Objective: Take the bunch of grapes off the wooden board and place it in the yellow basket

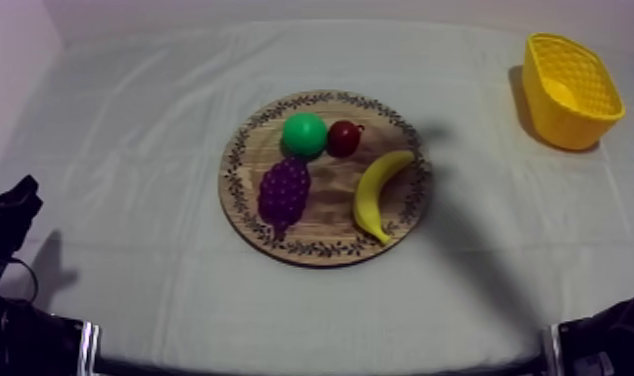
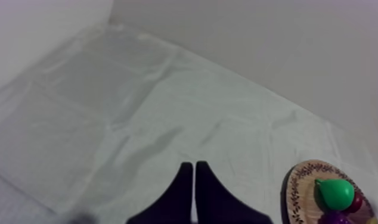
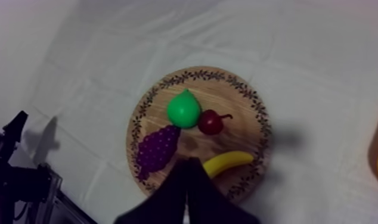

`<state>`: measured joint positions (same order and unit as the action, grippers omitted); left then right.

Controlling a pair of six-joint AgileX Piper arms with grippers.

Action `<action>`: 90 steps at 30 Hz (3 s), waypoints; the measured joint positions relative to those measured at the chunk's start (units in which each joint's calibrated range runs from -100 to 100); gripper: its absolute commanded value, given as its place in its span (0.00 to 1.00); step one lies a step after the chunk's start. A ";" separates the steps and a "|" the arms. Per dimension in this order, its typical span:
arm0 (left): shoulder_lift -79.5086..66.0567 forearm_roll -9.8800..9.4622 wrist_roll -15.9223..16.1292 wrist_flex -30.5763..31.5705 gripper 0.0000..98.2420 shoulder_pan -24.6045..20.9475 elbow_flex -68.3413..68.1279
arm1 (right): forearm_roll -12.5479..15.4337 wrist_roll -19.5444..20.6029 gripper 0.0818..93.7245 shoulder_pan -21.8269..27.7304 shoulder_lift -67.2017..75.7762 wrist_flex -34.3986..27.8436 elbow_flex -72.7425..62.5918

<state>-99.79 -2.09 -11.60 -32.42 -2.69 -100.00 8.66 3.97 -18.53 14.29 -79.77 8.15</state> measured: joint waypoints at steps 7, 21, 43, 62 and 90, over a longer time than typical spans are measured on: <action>0.00 0.00 0.00 0.00 0.00 0.00 0.00 | -1.16 3.78 0.00 -2.93 -12.36 -0.42 -6.22; 0.00 0.00 0.00 0.00 0.00 0.00 0.00 | -1.67 8.27 0.45 -5.93 -28.79 5.92 -7.34; 0.00 0.00 0.00 0.00 0.00 0.00 0.00 | 0.37 10.12 0.94 -12.14 -40.50 13.56 -6.25; 0.00 0.00 0.00 0.00 0.00 0.00 0.00 | -0.78 11.53 0.87 -13.57 -55.45 15.64 -14.11; 0.00 0.00 0.00 0.00 0.00 0.00 0.00 | -2.68 7.91 0.43 -13.83 -34.91 13.11 1.14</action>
<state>-99.79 -2.09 -11.60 -32.42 -2.69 -100.00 5.98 11.88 -32.35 -20.62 -66.66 9.28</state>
